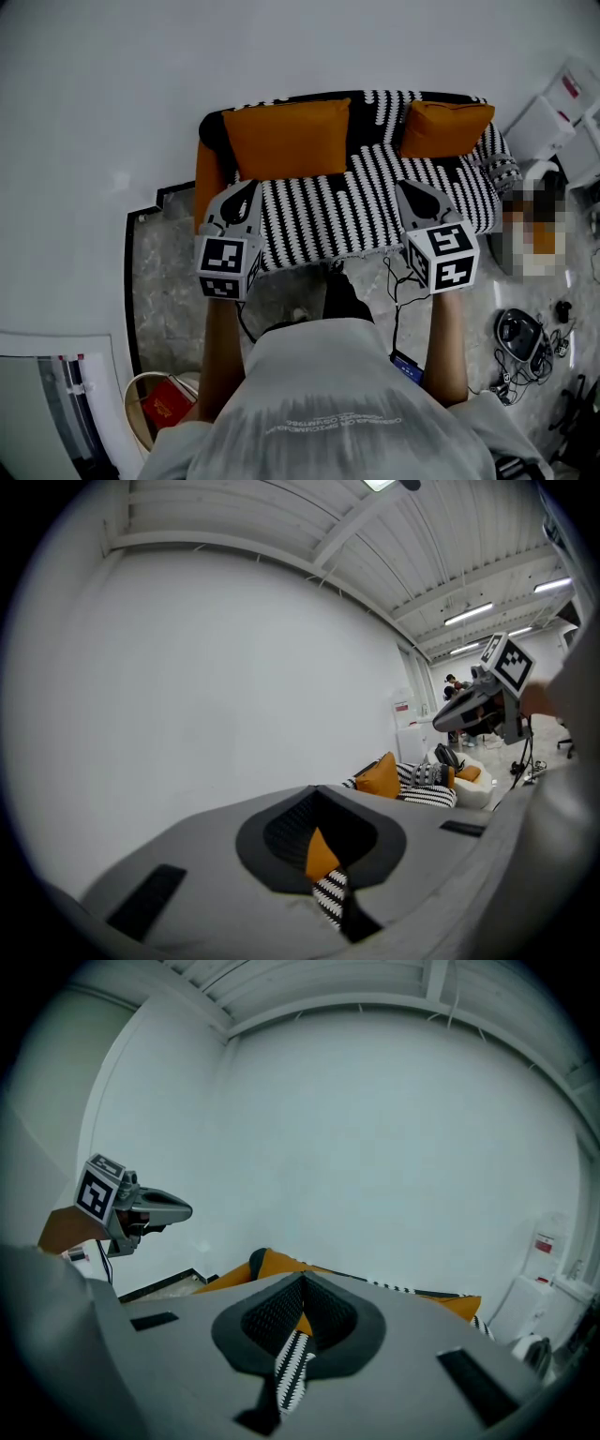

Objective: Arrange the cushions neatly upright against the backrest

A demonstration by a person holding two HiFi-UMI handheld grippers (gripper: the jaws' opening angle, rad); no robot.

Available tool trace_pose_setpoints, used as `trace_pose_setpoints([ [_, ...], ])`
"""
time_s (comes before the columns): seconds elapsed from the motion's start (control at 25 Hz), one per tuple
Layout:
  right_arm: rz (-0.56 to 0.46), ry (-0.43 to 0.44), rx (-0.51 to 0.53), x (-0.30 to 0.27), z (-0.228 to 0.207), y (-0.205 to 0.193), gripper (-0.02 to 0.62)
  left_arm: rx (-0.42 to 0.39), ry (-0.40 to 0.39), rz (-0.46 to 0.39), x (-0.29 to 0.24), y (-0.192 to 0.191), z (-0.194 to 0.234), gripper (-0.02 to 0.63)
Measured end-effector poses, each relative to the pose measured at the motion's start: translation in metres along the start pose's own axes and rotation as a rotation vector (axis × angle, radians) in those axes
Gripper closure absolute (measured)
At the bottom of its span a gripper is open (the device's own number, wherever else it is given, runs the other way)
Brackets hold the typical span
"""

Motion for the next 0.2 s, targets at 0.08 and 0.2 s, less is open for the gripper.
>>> trace_pose_setpoints([
  [0.08, 0.008, 0.001, -0.002, -0.0053, -0.0013, -0.0019, 0.594, -0.007, -0.003, -0.001, -0.0039, -0.0012, 0.0028, 0.597],
  [0.2, 0.016, 0.005, -0.001, -0.0126, -0.0022, -0.0029, 0.594, -0.007, -0.004, 0.003, -0.0088, -0.003, 0.008, 0.597],
])
Point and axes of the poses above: the fingertips, and each gripper's own axes: x backward along the fingers, z to its left, y out of its top, the point moved 8 cm from there along x, backward along the fingers, and after that the axes turned 11 degrees about -z, right-handed, at the moved point
